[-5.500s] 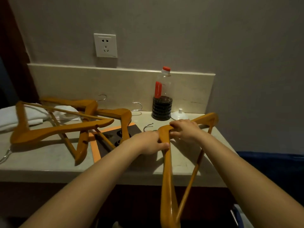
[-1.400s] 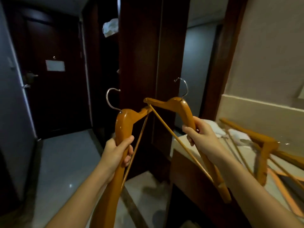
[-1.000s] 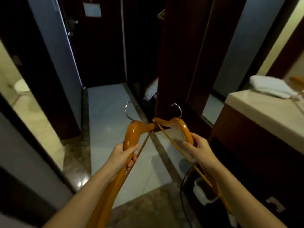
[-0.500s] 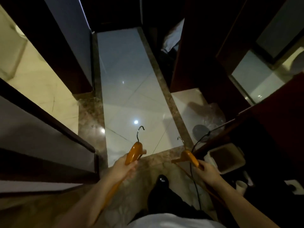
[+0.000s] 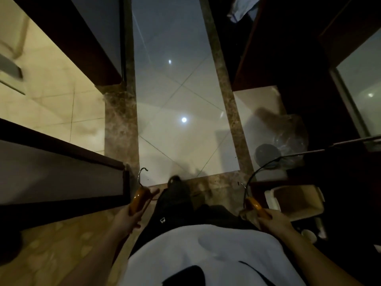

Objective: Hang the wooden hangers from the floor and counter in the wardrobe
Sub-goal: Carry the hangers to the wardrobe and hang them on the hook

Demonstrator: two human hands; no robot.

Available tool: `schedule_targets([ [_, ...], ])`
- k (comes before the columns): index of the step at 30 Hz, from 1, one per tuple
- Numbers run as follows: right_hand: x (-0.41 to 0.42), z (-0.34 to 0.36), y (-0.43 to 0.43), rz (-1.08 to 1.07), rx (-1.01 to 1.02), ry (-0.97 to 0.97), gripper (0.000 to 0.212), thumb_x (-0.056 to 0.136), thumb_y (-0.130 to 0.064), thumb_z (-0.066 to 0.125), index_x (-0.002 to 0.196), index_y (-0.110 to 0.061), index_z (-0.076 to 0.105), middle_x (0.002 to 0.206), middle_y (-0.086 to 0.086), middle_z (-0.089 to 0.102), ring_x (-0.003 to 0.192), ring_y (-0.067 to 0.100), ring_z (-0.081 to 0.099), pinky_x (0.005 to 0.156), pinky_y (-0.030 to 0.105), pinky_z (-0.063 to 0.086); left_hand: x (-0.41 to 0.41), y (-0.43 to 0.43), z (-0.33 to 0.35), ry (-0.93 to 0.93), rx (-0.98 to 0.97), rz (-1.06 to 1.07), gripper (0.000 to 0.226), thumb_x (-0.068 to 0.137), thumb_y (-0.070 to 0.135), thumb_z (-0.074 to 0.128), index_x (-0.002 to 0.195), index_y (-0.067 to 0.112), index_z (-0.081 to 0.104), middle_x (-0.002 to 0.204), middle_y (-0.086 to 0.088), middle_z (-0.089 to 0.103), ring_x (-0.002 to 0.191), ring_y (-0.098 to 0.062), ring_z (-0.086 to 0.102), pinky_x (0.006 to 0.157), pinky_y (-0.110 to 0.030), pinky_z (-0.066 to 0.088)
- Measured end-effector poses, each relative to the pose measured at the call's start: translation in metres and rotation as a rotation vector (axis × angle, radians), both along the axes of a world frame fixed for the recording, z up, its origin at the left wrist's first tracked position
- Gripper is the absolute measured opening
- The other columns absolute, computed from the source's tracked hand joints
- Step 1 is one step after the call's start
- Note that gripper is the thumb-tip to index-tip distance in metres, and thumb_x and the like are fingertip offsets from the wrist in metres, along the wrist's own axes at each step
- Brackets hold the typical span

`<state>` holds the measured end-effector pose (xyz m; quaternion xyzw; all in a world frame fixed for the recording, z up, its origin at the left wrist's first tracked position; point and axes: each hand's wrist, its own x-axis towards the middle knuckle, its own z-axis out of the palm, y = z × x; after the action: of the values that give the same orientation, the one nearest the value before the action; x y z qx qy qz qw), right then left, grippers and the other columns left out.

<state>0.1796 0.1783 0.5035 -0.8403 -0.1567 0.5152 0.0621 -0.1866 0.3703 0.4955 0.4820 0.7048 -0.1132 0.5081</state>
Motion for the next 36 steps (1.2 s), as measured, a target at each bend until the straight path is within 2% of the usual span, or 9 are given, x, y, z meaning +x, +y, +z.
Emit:
schedule_targets([
  [5, 0.017, -0.001, 0.087, -0.073, 0.010, 0.031, 0.014, 0.088, -0.026, 0.057, 0.080, -0.017, 0.063, 0.085, 0.011, 0.064, 0.081, 0.027, 0.061, 0.083, 0.045, 0.053, 0.020, 0.041, -0.009, 0.049, -0.006, 0.021, 0.029, 0.088, 0.013, 0.061, 0.115, 0.004, 0.055, 0.081, -0.007, 0.060, 0.071, -0.021, 0.061, 0.063, -0.030, 0.050],
  [8, 0.027, -0.002, 0.155, -0.006, 0.026, 0.047, 0.018, 0.092, -0.028, 0.052, 0.106, -0.019, 0.060, 0.105, 0.012, 0.061, 0.097, 0.026, 0.058, 0.089, 0.040, 0.047, 0.036, 0.087, -0.017, 0.076, -0.038, -0.009, 0.032, 0.088, 0.016, 0.060, 0.117, 0.003, 0.053, 0.089, -0.009, 0.059, 0.076, -0.020, 0.056, 0.069, -0.028, 0.043],
  [11, 0.033, 0.004, 0.235, 0.049, 0.063, 0.074, 0.010, 0.091, -0.031, 0.053, 0.090, -0.024, 0.060, 0.099, 0.007, 0.062, 0.096, 0.024, 0.059, 0.093, 0.043, 0.048, 0.050, 0.147, -0.020, 0.072, -0.065, -0.076, 0.034, 0.088, 0.016, 0.061, 0.118, 0.003, 0.052, 0.107, -0.018, 0.060, 0.090, -0.024, 0.053, 0.083, -0.032, 0.041],
  [17, 0.050, 0.030, 0.397, 0.213, 0.187, 0.007, 0.022, 0.090, -0.022, 0.053, 0.106, -0.009, 0.063, 0.092, 0.016, 0.064, 0.089, 0.030, 0.062, 0.088, 0.046, 0.049, 0.081, 0.260, -0.016, 0.027, -0.016, -0.249, 0.020, 0.088, 0.020, 0.060, 0.106, 0.016, 0.051, 0.091, -0.009, 0.060, 0.088, -0.028, 0.061, 0.083, -0.036, 0.050],
  [20, 0.064, 0.040, 0.463, 0.251, 0.273, 0.008, 0.018, 0.092, -0.016, 0.050, 0.106, -0.010, 0.060, 0.079, 0.005, 0.057, 0.075, 0.020, 0.055, 0.071, 0.033, 0.049, 0.098, 0.299, -0.007, 0.033, 0.011, -0.358, 0.020, 0.090, 0.023, 0.057, 0.102, 0.026, 0.042, 0.095, -0.004, 0.055, 0.092, -0.021, 0.056, 0.083, -0.030, 0.044],
  [23, 0.082, 0.042, 0.516, 0.262, 0.337, 0.011, 0.023, 0.093, -0.015, 0.051, 0.115, -0.015, 0.057, 0.078, -0.004, 0.054, 0.071, 0.010, 0.052, 0.061, 0.021, 0.040, 0.111, 0.340, -0.011, 0.016, 0.031, -0.362, 0.022, 0.088, 0.022, 0.058, 0.109, 0.018, 0.051, 0.089, -0.003, 0.057, 0.087, -0.020, 0.058, 0.081, -0.031, 0.047],
  [27, 0.116, 0.030, 0.569, 0.243, 0.335, -0.002, 0.023, 0.093, -0.014, 0.052, 0.114, -0.009, 0.059, 0.081, -0.002, 0.056, 0.076, 0.013, 0.054, 0.063, 0.020, 0.040, 0.136, 0.392, -0.018, -0.026, -0.019, -0.255, 0.022, 0.090, 0.014, 0.057, 0.111, 0.012, 0.050, 0.079, -0.004, 0.055, 0.066, -0.013, 0.055, 0.063, -0.024, 0.048],
  [31, 0.161, 0.006, 0.602, 0.186, 0.226, 0.000, 0.020, 0.091, -0.016, 0.054, 0.108, -0.007, 0.061, 0.097, 0.019, 0.062, 0.095, 0.032, 0.058, 0.076, 0.030, 0.044, 0.177, 0.455, -0.030, -0.010, -0.027, -0.218, 0.027, 0.090, 0.013, 0.057, 0.115, 0.009, 0.051, 0.086, -0.010, 0.058, 0.070, -0.018, 0.057, 0.074, -0.033, 0.052],
  [36, 0.232, -0.028, 0.620, 0.082, 0.103, -0.010, 0.029, 0.088, -0.030, 0.057, 0.113, -0.017, 0.061, 0.107, 0.011, 0.065, 0.095, 0.026, 0.061, 0.089, 0.041, 0.051, 0.252, 0.553, -0.025, -0.024, -0.001, -0.290, 0.024, 0.088, 0.014, 0.059, 0.110, 0.007, 0.053, 0.091, -0.013, 0.059, 0.075, -0.023, 0.059, 0.078, -0.039, 0.054],
])
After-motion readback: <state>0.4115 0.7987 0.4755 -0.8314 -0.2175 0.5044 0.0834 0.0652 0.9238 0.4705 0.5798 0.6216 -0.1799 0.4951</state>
